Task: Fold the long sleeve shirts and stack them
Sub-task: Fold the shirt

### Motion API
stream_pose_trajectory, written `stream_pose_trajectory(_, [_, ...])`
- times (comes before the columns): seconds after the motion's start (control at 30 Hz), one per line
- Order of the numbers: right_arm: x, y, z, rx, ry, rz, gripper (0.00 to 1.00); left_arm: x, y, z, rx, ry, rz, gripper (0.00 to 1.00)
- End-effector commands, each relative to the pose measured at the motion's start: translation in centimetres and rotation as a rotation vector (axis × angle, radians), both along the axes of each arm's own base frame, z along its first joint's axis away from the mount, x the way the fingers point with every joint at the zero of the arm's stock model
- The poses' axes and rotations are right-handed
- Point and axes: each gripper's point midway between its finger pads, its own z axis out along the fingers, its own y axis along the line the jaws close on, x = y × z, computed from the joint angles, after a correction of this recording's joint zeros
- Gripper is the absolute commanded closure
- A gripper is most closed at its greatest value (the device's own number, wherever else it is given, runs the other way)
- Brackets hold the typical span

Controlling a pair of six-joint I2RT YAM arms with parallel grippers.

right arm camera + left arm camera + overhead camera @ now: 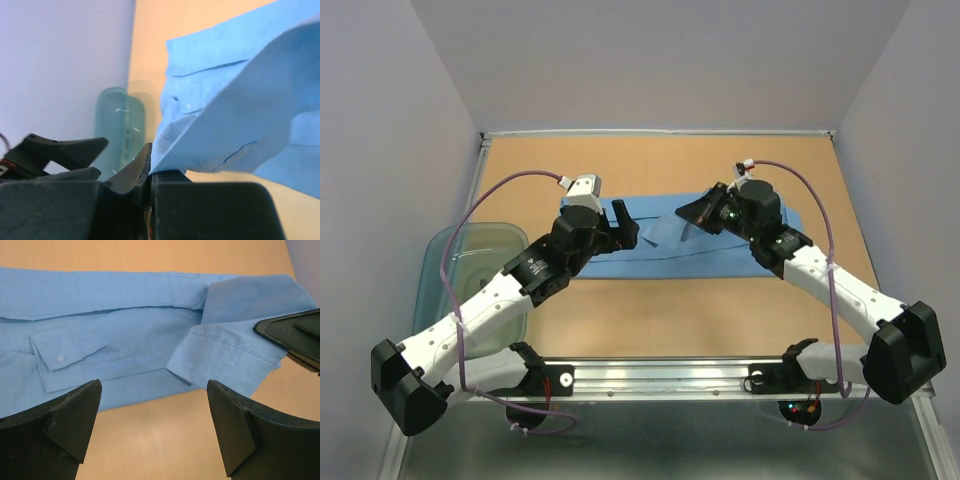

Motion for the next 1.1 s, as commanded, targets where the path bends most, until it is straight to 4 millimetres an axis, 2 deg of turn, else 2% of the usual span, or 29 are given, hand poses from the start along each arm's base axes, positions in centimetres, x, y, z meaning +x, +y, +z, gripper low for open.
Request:
stream_pose_trajectory(0.0, [0.6, 1.4, 0.7, 0.240, -0.054, -0.019, 0.99, 0.2, 0.2, 1.5, -0.061, -0.004, 0.050, 0.01])
stream_pose_trajectory(0.03, [0.1, 0.9, -2.3, 0.211, -0.006, -0.037, 0.99, 0.1, 0.1, 1.0, -0.074, 0.013, 0.051, 0.01])
stream_pose_trajectory(0.13, [-1.1, -0.7, -6.6, 0.128, 0.059, -0.081, 0.97, -0.5, -0.5, -0.6, -0.091, 0.060, 0.031, 0.01])
stream_pose_trajectory(0.17, [-2.4, -1.8, -9.1, 0.061, 0.110, -0.091, 0.94, -0.8, -0.8, -1.0, -0.098, 0.077, 0.011, 0.01])
stream_pose_trajectory(0.2, [-3.5, -2.6, -11.3, 0.003, 0.164, -0.094, 0.87, -1.0, -1.0, -1.6, -0.102, 0.095, 0.006, 0.01])
stream_pose_trajectory(0.23, [-3.9, -2.9, -11.5, 0.003, 0.163, -0.095, 0.84, -1.2, -1.2, -2.0, -0.106, 0.107, -0.002, 0.01])
stream_pose_trajectory(0.27, [-5.0, -3.4, -12.9, -0.034, 0.204, -0.087, 0.80, -1.4, -1.6, -2.4, -0.111, 0.124, -0.019, 0.01])
stream_pose_trajectory(0.3, [-6.2, -4.0, -13.6, -0.050, 0.221, -0.079, 0.66, -1.6, -1.8, -2.8, -0.111, 0.135, -0.028, 0.01])
stream_pose_trajectory(0.33, [-6.7, -4.5, -14.1, -0.078, 0.233, -0.083, 0.59, -1.8, -2.1, -3.0, -0.115, 0.144, -0.036, 0.01])
stream_pose_trajectory(0.37, [-8.0, -5.7, -15.7, -0.161, 0.289, -0.080, 0.51, -2.1, -2.5, -3.4, -0.113, 0.159, -0.051, 0.01])
stream_pose_trajectory(0.4, [-7.8, -6.7, -15.1, -0.199, 0.265, -0.116, 0.39, -2.2, -2.7, -3.5, -0.113, 0.163, -0.056, 0.01])
stream_pose_trajectory(0.43, [-9.0, -8.3, -16.3, -0.305, 0.305, -0.119, 0.33, -2.3, -2.9, -3.7, -0.111, 0.169, -0.060, 0.01])
stream_pose_trajectory(0.5, [-9.1, -10.2, -16.1, -0.414, 0.288, -0.151, 0.25, -2.4, -3.4, -4.2, -0.105, 0.185, -0.067, 0.01])
stream_pose_trajectory(0.53, [-9.1, -12.2, -15.5, -0.513, 0.292, -0.201, 0.22, -2.5, -3.5, -4.5, -0.099, 0.195, -0.070, 0.01])
stream_pose_trajectory(0.57, [-9.1, -13.2, -15.4, -0.590, 0.276, -0.198, 0.22, -2.6, -3.7, -5.0, -0.091, 0.210, -0.073, 0.01])
stream_pose_trajectory(0.63, [-9.1, -14.1, -14.7, -0.665, 0.258, -0.179, 0.22, -2.7, -4.1, -5.4, -0.082, 0.220, -0.078, 0.01])
stream_pose_trajectory(0.67, [-9.2, -13.9, -14.1, -0.682, 0.238, -0.136, 0.22, -2.6, -4.1, -5.9, -0.072, 0.230, -0.075, 0.01])
stream_pose_trajectory(0.73, [-9.8, -12.2, -13.4, -0.619, 0.234, -0.051, 0.22, -2.6, -4.5, -5.9, -0.069, 0.234, -0.079, 0.01])
stream_pose_trajectory(0.87, [-9.3, -9.6, -10.9, -0.458, 0.173, -0.021, 0.22, -2.6, -4.9, -6.5, -0.045, 0.239, -0.077, 0.01])
stream_pose_trajectory(0.97, [-8.5, -8.8, -11.2, -0.422, 0.164, -0.025, 0.22, -2.9, -5.5, -6.6, -0.040, 0.236, -0.089, 0.01])
stream_pose_trajectory(1.0, [-8.5, -8.6, -12.3, -0.429, 0.193, -0.020, 0.22, -2.9, -5.6, -7.0, -0.032, 0.240, -0.090, 0.01])
stream_pose_trajectory(1.07, [-7.8, -7.3, -12.1, -0.375, 0.179, 0.000, 0.22, -3.1, -6.0, -7.1, -0.023, 0.236, -0.096, 0.01])
